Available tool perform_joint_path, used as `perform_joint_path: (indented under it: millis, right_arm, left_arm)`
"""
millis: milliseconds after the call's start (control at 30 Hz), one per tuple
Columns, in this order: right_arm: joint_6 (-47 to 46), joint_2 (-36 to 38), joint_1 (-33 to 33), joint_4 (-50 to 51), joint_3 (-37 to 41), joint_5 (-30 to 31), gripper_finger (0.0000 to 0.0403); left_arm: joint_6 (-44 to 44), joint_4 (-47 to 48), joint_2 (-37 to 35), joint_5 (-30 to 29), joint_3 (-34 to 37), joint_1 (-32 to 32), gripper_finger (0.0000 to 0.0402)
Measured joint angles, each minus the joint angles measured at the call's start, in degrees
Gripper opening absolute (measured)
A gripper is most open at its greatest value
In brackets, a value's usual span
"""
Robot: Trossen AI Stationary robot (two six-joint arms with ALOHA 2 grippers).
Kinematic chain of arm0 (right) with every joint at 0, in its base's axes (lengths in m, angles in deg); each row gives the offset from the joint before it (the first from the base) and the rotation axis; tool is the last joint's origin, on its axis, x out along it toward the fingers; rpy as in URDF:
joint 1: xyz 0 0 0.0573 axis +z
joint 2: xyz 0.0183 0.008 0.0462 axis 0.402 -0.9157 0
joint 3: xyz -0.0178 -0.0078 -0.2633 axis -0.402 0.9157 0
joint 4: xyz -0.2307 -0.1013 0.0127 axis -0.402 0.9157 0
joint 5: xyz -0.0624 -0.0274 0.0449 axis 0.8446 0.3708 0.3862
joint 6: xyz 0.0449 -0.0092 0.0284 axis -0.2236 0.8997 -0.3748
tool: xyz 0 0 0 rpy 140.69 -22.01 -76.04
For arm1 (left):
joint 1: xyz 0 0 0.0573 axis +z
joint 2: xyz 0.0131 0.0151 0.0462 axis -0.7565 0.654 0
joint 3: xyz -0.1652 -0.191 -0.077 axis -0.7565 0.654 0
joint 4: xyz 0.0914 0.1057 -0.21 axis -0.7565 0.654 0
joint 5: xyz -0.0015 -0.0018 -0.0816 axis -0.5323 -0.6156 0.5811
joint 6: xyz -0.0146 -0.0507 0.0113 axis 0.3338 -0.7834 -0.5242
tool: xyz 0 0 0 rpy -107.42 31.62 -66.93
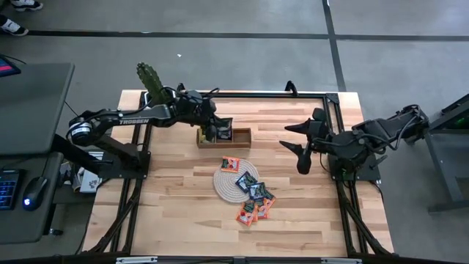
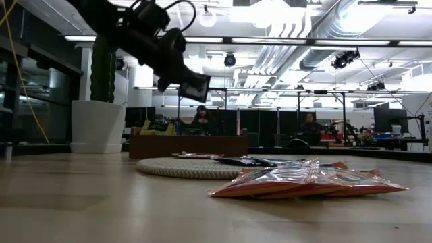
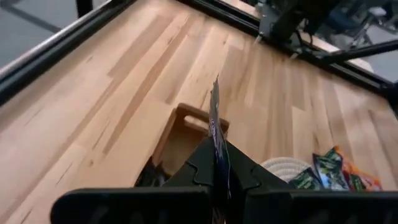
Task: Pick & Place Tea
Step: Put the purple tea bag into the middle section of the wooden organizer
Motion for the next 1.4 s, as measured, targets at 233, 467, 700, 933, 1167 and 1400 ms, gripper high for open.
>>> perform_joint_path:
  millis: [233,467,700,933,1167,1400]
  right_arm:
    - [-0.57,0.00,0.00,-1.29,0.00,1.51,0.0222]
    - [-2.04,-0.02,0.00,-1.74,0.00,3.96,0.0222]
    - [-2.81,-0.20,0.00,-3.11,0.00,4.29,0.0222]
    - [-3.22,-0.24,0.00,-3.44,0.00,5.05,0.0222]
    - [-3.22,-0.26,0.00,-3.44,0.00,5.99,0.0222]
    - [-3.22,-0.26,0.00,-3.47,0.00,6.25,0.0222]
  left_arm:
    - [0.53,-2.28,3.75,2.91,3.51,1.57,0.0000]
    - [1.20,-10.75,11.33,7.29,3.75,1.94,0.0000]
    - [2.61,-11.65,13.27,6.90,3.56,1.90,0.0000]
    - [3.65,-10.64,13.27,5.49,3.56,3.85,0.0000]
    - [4.05,-10.25,13.27,5.75,3.56,4.20,0.0000]
    - [3.72,-9.29,13.27,4.90,3.56,5.39,0.0044]
